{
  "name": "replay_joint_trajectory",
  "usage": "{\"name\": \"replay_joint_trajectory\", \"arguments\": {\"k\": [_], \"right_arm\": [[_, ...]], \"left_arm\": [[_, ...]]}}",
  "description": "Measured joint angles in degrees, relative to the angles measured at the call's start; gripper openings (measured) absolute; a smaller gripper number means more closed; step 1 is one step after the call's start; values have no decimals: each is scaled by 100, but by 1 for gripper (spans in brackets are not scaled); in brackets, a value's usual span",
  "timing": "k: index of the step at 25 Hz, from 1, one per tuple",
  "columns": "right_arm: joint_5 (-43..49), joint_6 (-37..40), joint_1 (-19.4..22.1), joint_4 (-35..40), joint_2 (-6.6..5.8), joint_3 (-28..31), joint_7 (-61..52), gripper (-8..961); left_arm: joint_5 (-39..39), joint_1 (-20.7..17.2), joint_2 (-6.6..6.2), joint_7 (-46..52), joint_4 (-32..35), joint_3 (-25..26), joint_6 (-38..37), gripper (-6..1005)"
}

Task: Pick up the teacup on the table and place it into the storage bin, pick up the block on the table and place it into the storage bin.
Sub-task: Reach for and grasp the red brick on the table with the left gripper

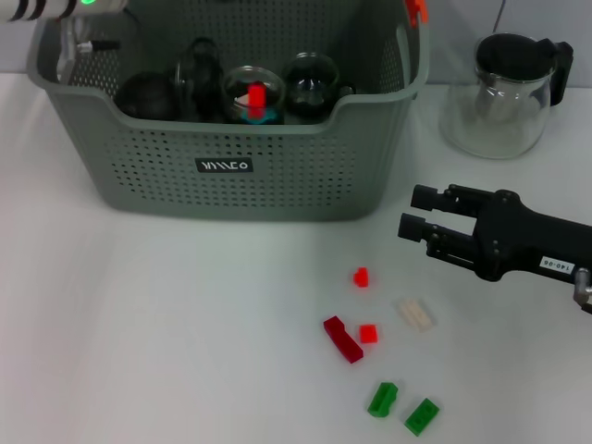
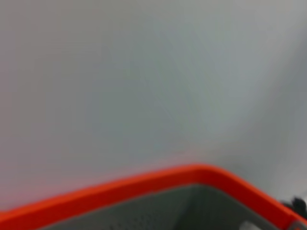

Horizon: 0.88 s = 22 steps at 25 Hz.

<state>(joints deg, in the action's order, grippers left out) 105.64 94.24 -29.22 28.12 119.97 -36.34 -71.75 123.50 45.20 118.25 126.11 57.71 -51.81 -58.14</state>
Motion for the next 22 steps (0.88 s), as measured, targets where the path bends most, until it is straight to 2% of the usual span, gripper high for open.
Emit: {"name": "replay_joint_trajectory", "arguments": {"k": [2,5,7,9,12,15,18,22], "right_arm": [[0,-1,13,0,0,3,17,548],[0,-2,7,0,-1,9,27,548],[0,-5,-8,-5,0,14,27,548],[0,-8,-19,-7,0,14,28,548],[0,-9,-29,-9,0,14,25,548],[0,11,-21,-9,-4,14,12,548],[0,39,-3,-9,-9,13,15,547],[10,70,4,-3,-19,-26,8,547]], "left_arm": [[16,-263,184,30,422,-7,116,568],[-18,-647,330,205,965,26,-108,598],[-398,-878,354,222,1142,150,-466,618],[-1384,-1217,339,-255,1137,382,-1264,614],[-2839,-1706,354,-1494,801,822,-2513,604],[-3398,-2071,364,-2335,326,1192,-3446,592],[-3298,-2255,332,-3162,-354,1541,-4329,580],[-2336,-2459,397,-4123,-714,1550,-4730,564]]}}
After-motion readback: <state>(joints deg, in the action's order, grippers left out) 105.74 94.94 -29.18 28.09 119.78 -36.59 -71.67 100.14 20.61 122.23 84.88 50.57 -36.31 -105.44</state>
